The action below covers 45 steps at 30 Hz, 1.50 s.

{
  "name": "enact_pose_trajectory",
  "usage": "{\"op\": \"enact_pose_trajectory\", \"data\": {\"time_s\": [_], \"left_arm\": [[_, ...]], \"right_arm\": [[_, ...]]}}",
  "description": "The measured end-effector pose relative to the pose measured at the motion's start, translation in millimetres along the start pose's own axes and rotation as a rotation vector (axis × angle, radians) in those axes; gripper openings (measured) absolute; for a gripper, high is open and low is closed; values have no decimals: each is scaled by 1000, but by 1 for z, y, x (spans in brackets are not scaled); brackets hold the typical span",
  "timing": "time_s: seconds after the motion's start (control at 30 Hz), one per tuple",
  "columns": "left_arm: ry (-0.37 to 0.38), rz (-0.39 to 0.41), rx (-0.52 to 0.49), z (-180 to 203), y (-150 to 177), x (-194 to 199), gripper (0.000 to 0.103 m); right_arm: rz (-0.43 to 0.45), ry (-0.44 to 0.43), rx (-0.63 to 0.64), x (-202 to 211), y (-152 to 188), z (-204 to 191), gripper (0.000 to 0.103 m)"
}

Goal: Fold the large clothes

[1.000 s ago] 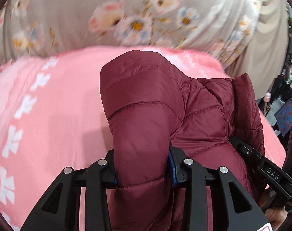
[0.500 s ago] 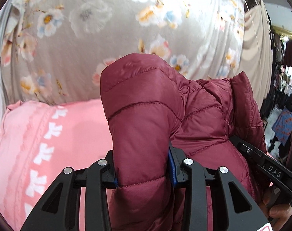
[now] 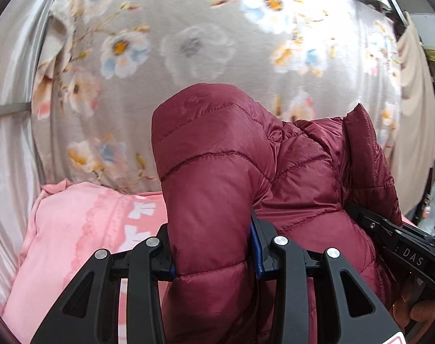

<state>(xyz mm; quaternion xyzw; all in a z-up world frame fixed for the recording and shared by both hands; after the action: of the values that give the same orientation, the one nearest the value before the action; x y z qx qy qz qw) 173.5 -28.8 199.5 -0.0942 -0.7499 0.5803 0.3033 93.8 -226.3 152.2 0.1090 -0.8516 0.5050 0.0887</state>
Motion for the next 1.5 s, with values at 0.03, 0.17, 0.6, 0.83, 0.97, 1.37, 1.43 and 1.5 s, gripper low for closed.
{"op": "enact_pose_trajectory", "data": {"time_s": [0.03,0.17,0.6,0.83,0.97,1.37,1.43,1.5], "left_arm": [[1,-6,17,-10,5,-11,34],[2,-50,49,-38,34,-63,34],[-41,-257,66,-65,133,-202,34],[-84,-275,74,-71,157,-213,53],[-129,-322,106,-80,160,-219,70],[-260,-434,108,-72,121,-179,73],[-241,-452,113,-61,116,-191,73],[-242,-485,104,-51,117,-207,73]], "right_arm": [[-9,-3,2,-12,3,1,16],[-75,-18,-35,-73,22,14,16],[-272,67,-116,-220,100,69,17],[-334,62,-212,-236,115,94,31],[-341,84,-242,-233,113,101,40],[-166,289,90,-171,68,51,16],[-201,298,124,-194,72,40,14],[-229,329,137,-215,79,41,14]]}}
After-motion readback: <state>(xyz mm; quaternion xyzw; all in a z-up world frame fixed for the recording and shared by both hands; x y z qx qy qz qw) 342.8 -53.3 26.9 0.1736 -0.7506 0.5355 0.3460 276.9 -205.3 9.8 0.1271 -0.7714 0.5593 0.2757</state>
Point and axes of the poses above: each gripper's, at about its wrist camera, not at the fingertips, and x roughly against the way its jaws point, z to its right, y to its underside, the point moved 1 cm from there along -x, roughly the way its jaws point, and after that the axes turned 11 degrees about -x, right-handed, at the moved point
